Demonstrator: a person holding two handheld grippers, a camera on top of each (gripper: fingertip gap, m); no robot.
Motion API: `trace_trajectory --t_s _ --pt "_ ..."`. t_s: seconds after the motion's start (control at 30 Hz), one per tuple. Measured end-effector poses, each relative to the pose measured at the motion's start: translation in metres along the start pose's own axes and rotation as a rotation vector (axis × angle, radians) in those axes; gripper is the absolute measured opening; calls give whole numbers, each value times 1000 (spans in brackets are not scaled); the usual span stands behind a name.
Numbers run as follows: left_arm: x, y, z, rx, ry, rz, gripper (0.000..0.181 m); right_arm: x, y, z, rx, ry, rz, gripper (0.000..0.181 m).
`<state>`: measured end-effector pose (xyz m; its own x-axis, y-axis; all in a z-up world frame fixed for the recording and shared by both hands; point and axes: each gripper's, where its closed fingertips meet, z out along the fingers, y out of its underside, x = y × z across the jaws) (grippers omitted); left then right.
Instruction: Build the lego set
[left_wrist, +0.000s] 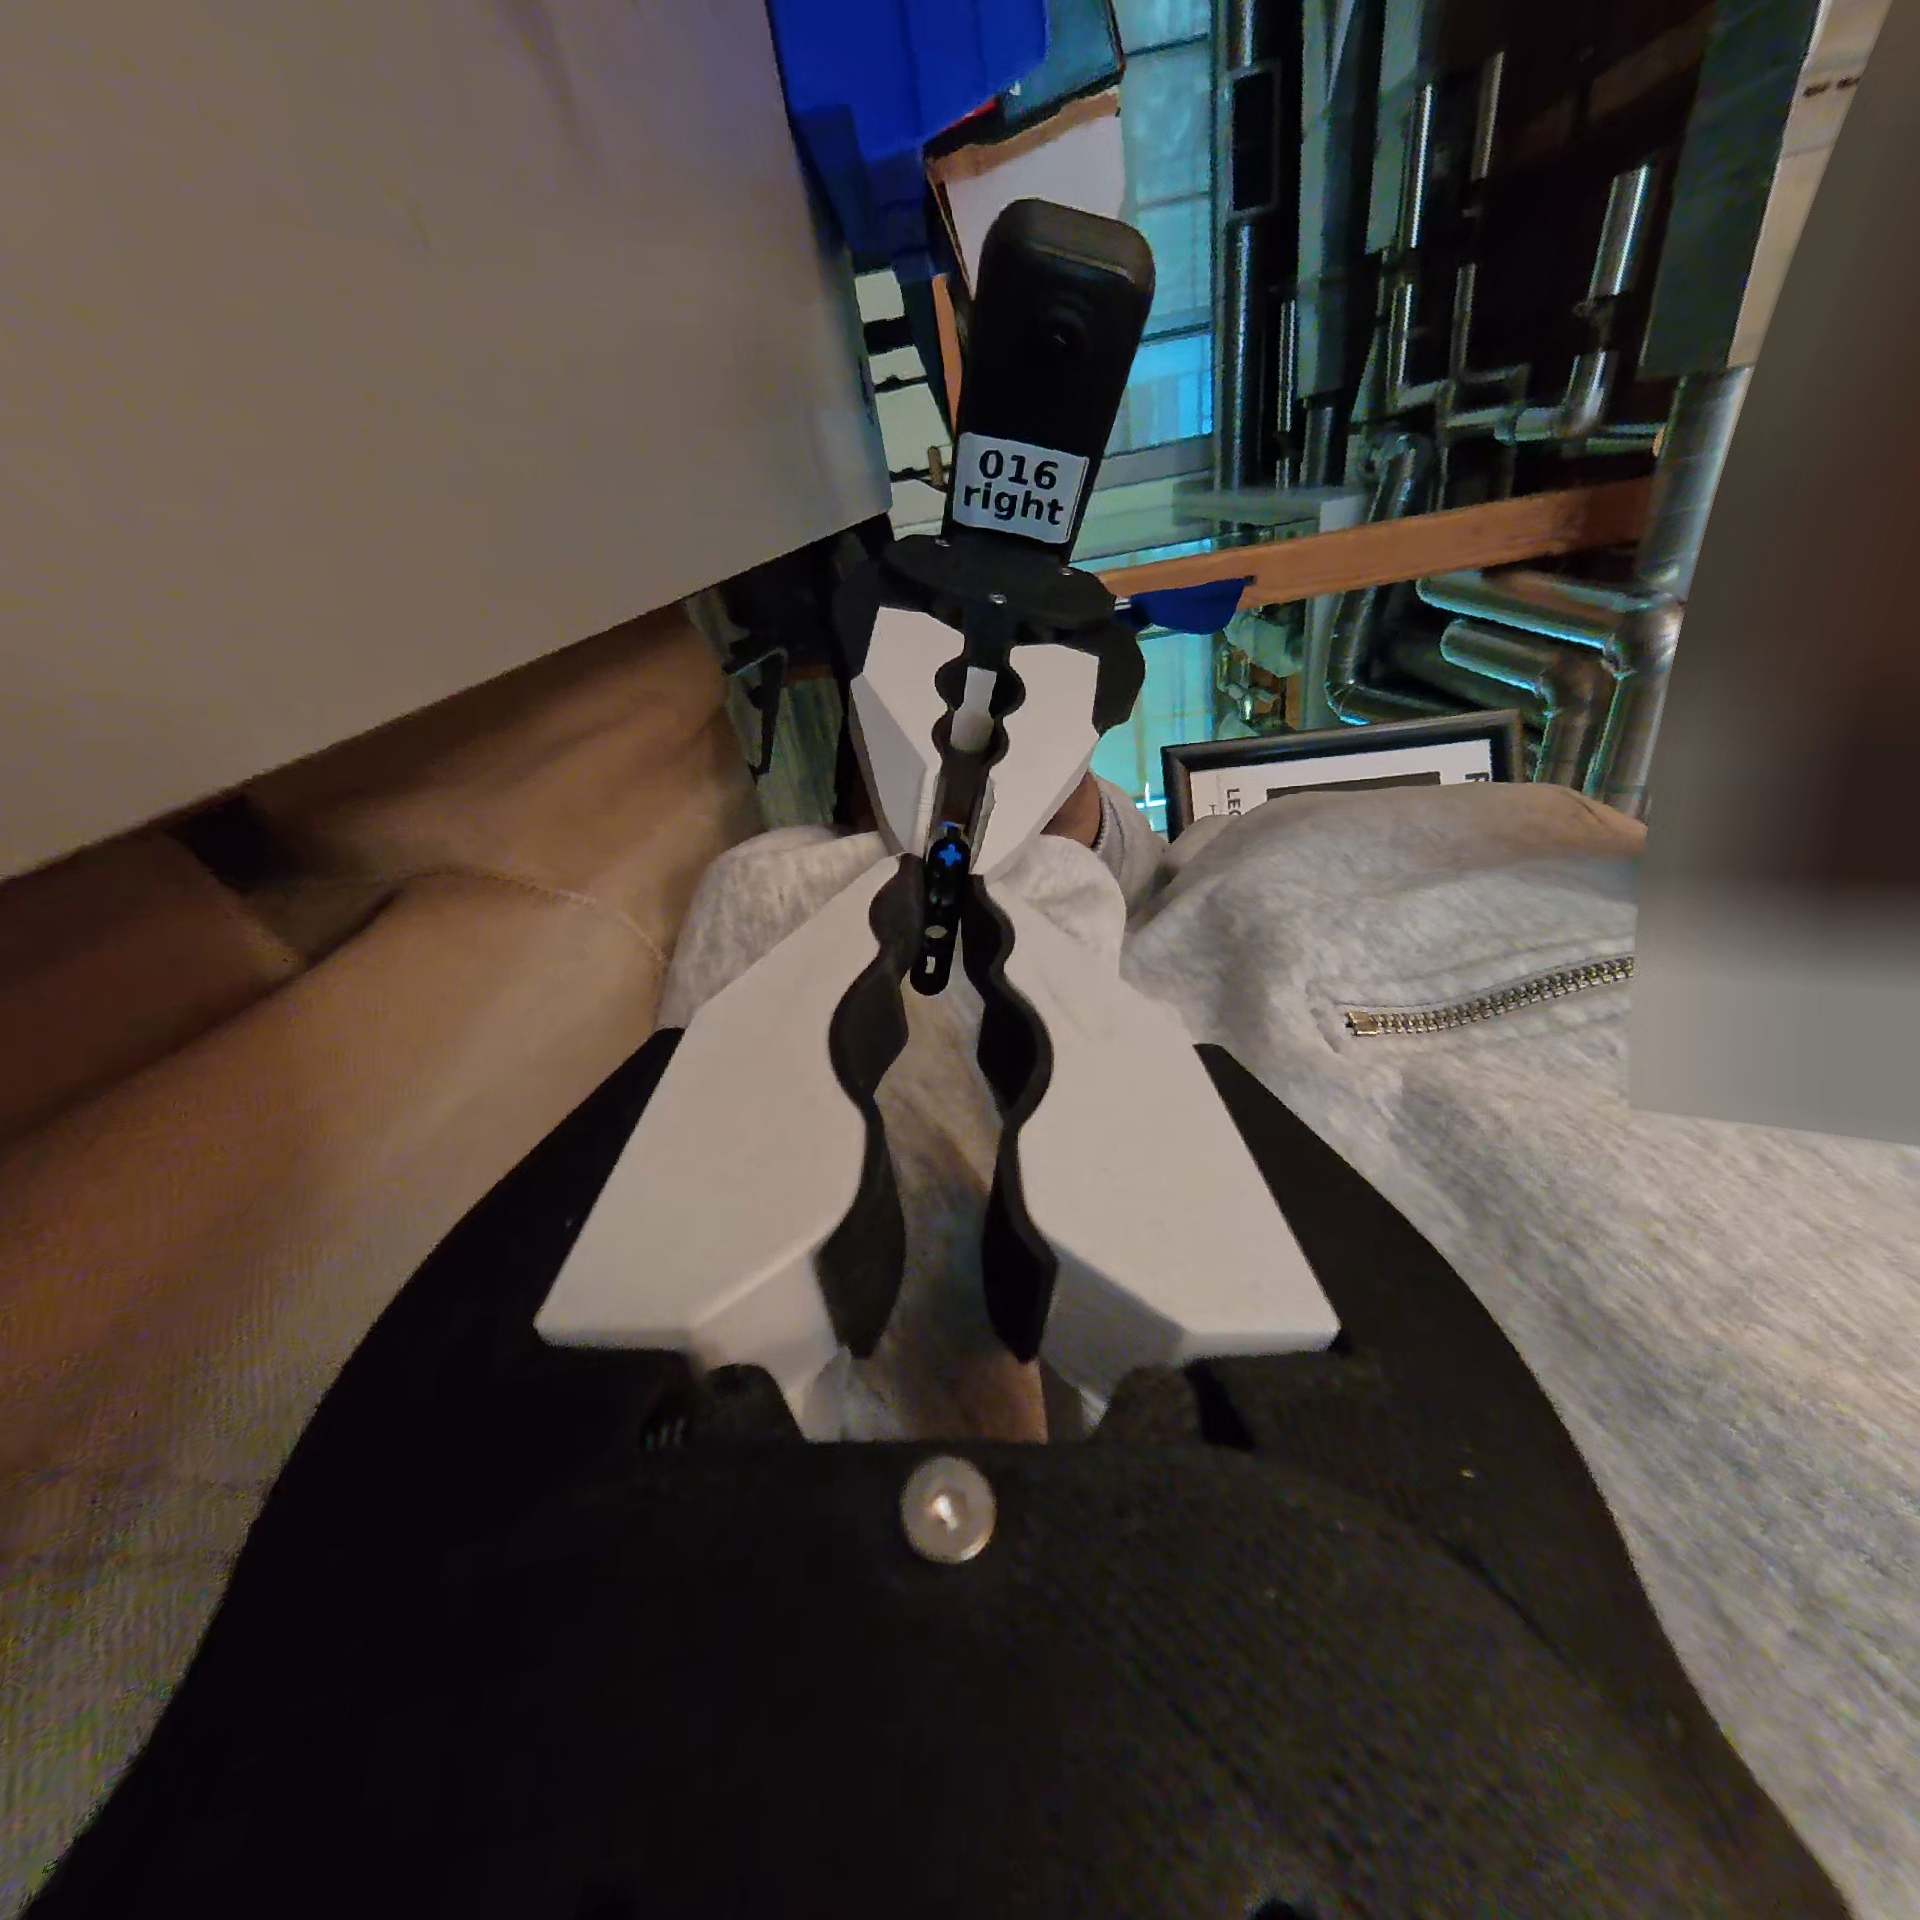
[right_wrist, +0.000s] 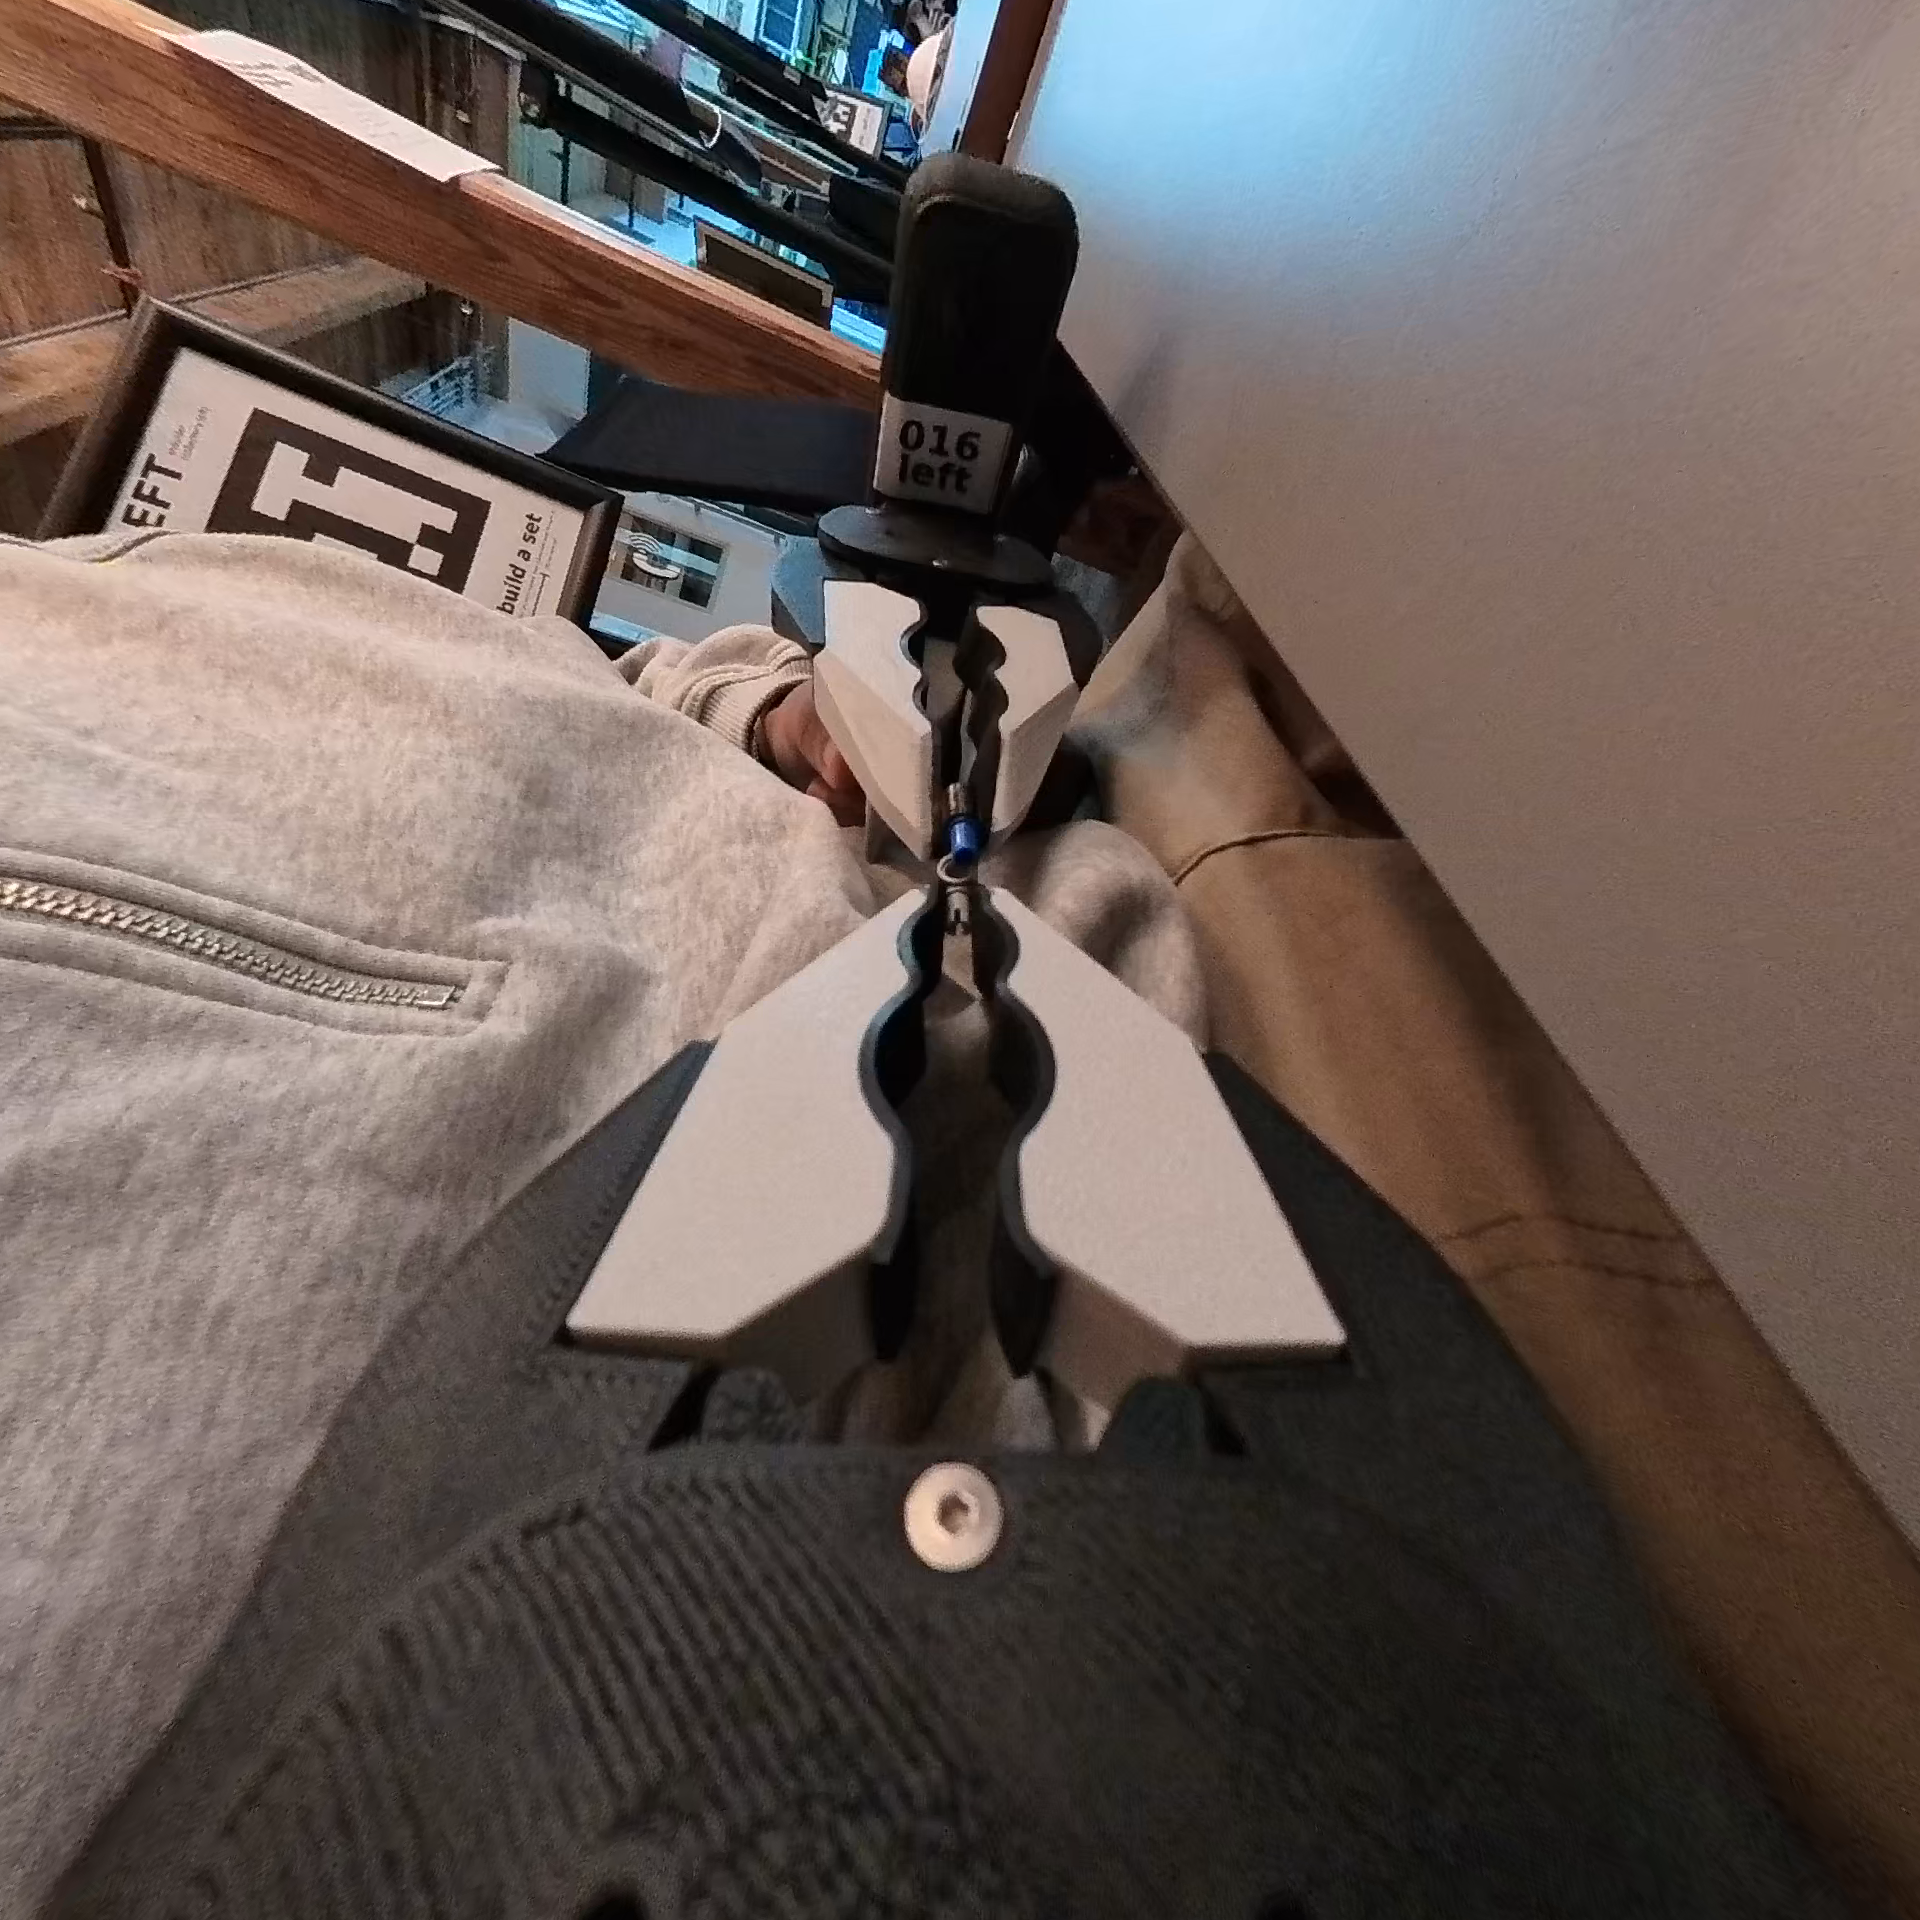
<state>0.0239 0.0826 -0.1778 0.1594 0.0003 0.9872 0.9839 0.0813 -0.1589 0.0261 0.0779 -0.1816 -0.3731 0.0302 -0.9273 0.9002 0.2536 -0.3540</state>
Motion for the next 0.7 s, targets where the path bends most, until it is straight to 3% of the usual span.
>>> trace_trajectory --t_s 0.4,0.53,0.7 --pt "-2 -2 -1 17 23 -39 9 3 3 8 4 1 -6 2" --pt "3 -10 0 7 -29 92 8 0 0 9 37 16 -39 2" --pt "11 -28 -6 81 -87 285 36 -2 -22 -4 192 -42 42 3"
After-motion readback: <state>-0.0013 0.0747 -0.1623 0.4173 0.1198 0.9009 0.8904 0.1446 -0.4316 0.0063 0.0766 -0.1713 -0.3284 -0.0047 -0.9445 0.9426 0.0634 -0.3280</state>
